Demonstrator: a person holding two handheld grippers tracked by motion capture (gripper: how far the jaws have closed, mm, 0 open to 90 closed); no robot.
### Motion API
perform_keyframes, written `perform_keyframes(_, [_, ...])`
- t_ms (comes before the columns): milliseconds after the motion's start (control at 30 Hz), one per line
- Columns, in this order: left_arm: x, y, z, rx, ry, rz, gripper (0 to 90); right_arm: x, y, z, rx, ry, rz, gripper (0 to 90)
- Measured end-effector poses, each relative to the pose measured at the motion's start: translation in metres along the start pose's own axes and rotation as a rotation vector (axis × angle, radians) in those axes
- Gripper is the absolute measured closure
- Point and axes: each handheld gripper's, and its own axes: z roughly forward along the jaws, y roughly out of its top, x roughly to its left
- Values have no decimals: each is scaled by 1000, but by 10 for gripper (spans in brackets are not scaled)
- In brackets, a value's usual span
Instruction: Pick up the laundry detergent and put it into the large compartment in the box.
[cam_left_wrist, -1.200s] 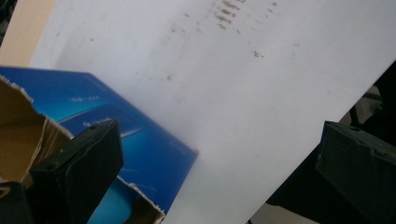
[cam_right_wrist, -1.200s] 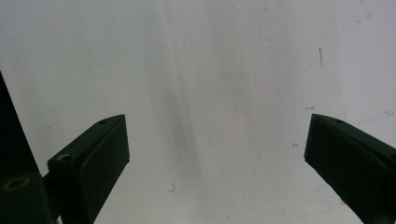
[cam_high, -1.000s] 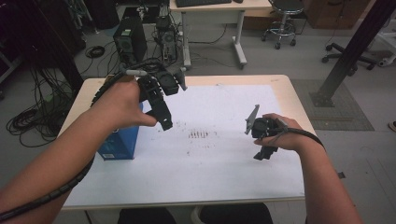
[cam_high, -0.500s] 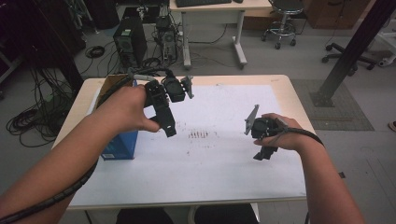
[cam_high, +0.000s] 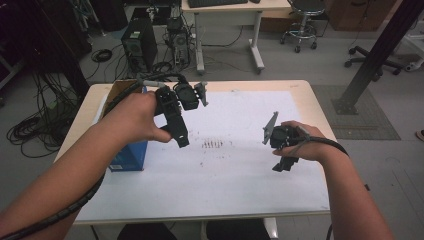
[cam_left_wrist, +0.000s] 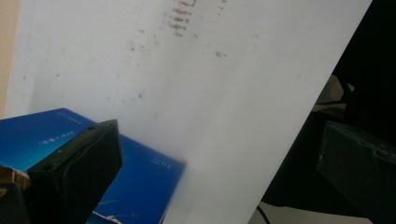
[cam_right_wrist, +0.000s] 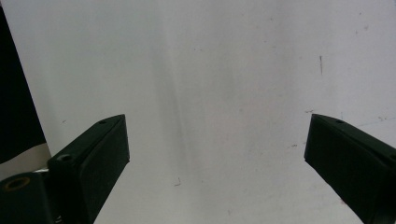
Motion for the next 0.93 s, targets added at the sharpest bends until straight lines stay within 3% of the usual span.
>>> perform_keyframes(400, [1,3,2,14,-11,-2,4,1,-1,0,11,1,21,65])
perform_keyframes(700, [1,3,4,19,-10,-9,4,0,0,1,1,0,-5,65])
perform_keyframes(900, [1,4,4,10,-12,-15,4,2,-1,0,5,1,15,65])
perform_keyframes(933, [1,4,4,12,-12,-15,4,1,-1,0,1,-1,-5,65])
